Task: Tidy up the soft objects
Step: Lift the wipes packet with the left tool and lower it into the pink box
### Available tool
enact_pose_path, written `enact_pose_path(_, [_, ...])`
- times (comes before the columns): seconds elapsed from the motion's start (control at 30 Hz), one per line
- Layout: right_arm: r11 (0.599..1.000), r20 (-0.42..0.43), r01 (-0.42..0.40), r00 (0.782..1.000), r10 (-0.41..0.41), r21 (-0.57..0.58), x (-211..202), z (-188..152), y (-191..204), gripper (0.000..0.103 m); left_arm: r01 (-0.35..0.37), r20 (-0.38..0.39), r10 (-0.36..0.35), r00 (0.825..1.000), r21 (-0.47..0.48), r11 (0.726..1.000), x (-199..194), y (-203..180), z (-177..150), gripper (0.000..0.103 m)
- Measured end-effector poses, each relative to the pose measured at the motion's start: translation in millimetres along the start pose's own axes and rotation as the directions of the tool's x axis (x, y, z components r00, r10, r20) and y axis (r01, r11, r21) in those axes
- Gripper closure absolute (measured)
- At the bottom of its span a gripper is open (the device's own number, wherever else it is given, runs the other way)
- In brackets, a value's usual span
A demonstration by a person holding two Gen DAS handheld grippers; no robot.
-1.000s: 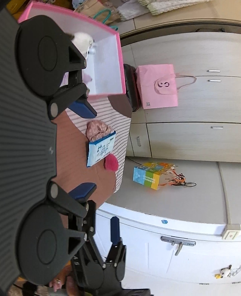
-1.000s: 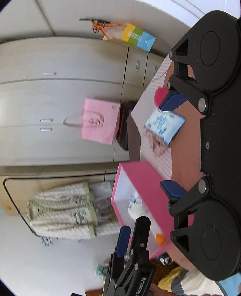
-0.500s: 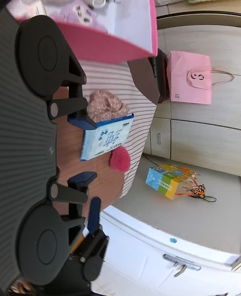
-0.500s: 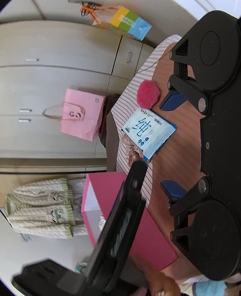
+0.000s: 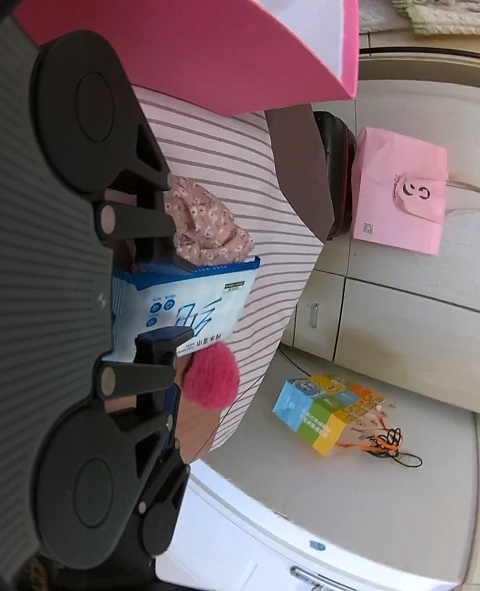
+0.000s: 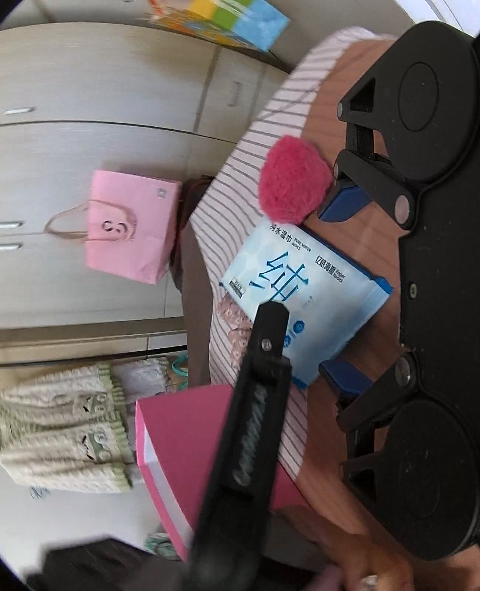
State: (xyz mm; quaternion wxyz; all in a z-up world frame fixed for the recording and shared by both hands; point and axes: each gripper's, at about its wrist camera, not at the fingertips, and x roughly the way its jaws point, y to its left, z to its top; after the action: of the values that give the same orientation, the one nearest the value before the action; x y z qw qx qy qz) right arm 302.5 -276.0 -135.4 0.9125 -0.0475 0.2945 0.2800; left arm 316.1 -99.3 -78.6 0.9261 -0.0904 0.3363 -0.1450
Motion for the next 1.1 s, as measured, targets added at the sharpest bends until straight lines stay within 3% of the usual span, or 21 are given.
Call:
enact_pose_path(0.17, [0.995, -0.033, -0.065, 0.997, 0.068, 0.070, 14.1, -0.6, -7.6, 0.023, 0.022, 0.008, -0.022, 1.000, -0.011, 1.000, 4.2, 5.4, -2.6, 0.074])
enact_pose_path(0.33, [0.995, -0.041, -0.063, 0.997, 0.067, 0.073, 16.6, -3.7, -5.5, 0.023, 0.041, -0.001, -0.041, 0.999, 0.034, 0.999, 5.0, 0.5, -8.6, 0.075])
enact_pose_path(0.53, [0.999, -0.040, -0.011, 0.999, 0.013, 0.040, 17.4, -4.9, -0.7, 0.034, 0.065, -0.062, -0.065, 0.996, -0.008, 0.998, 10.2, 5.8, -7.8, 0.075])
enact_pose_path(0.67, [0.999, -0.025, 0.029, 0.999, -0.028, 0.024, 14.6, -8.0, 2.5, 0.041, 0.051, -0.090, -0.049, 0.995, 0.028, 0.998, 12.4, -1.2, -7.1, 0.071])
enact_pose_path(0.93, [0.995, 0.022, 0.085, 0.996, -0.084, -0.051, 1.9, -12.3, 25.5, 0.052, -0.006, -0.053, 0.014, 0.998, 0.149, 0.989, -0.5, -25.0, -20.6, 0.066])
enact_pose_path(1.1, [0.996, 0.062, 0.083, 0.995, -0.081, -0.026, -15.1, -18.2, 34.4, 0.053, 0.009, -0.040, -0.002, 0.999, 0.173, 0.985, -20.9, -28.0, -24.4, 0.066])
